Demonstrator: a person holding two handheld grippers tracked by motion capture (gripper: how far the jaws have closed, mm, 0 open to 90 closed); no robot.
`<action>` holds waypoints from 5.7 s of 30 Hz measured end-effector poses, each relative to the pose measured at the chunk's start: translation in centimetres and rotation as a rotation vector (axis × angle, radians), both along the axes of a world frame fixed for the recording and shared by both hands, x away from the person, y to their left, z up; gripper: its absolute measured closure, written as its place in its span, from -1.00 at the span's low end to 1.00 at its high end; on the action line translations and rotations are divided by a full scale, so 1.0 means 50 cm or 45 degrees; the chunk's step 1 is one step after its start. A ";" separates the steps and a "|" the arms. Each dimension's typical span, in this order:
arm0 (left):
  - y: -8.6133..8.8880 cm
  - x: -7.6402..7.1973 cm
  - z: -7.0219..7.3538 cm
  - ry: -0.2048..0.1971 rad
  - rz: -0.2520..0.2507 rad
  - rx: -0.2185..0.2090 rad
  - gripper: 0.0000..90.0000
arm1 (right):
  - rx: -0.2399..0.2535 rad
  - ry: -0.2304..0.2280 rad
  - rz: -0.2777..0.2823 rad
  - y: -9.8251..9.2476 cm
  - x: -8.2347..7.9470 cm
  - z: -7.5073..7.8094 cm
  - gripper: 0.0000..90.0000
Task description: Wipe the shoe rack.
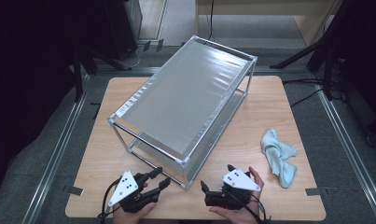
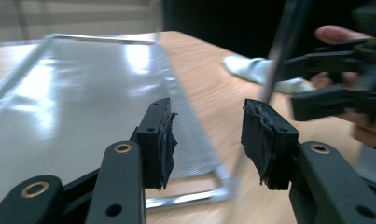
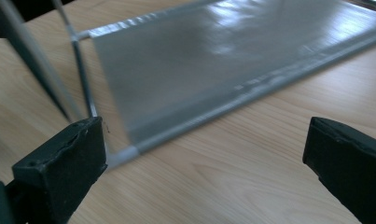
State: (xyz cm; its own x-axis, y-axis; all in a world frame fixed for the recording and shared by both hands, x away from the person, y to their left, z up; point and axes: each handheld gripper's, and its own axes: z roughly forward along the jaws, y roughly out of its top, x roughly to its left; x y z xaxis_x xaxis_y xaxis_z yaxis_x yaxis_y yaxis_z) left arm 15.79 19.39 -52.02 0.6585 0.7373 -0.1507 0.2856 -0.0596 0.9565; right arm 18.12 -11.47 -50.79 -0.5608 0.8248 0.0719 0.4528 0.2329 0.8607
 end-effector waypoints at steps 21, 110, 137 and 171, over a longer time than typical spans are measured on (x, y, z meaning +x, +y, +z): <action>0.123 -0.005 -0.018 0.132 0.315 -0.010 0.24 | 0.056 0.027 0.257 0.135 -0.003 -0.030 0.73; 0.000 -0.027 -0.021 0.082 -0.019 0.040 0.76 | 0.089 -0.047 -0.412 -0.310 0.117 0.026 -0.24; -0.009 -0.037 -0.023 0.101 -0.089 0.034 0.75 | -0.045 0.263 -0.437 -0.307 0.162 -0.074 0.83; -0.010 -0.034 -0.024 0.117 -0.093 0.031 0.75 | -0.038 0.232 -0.060 -0.216 0.088 -0.046 0.82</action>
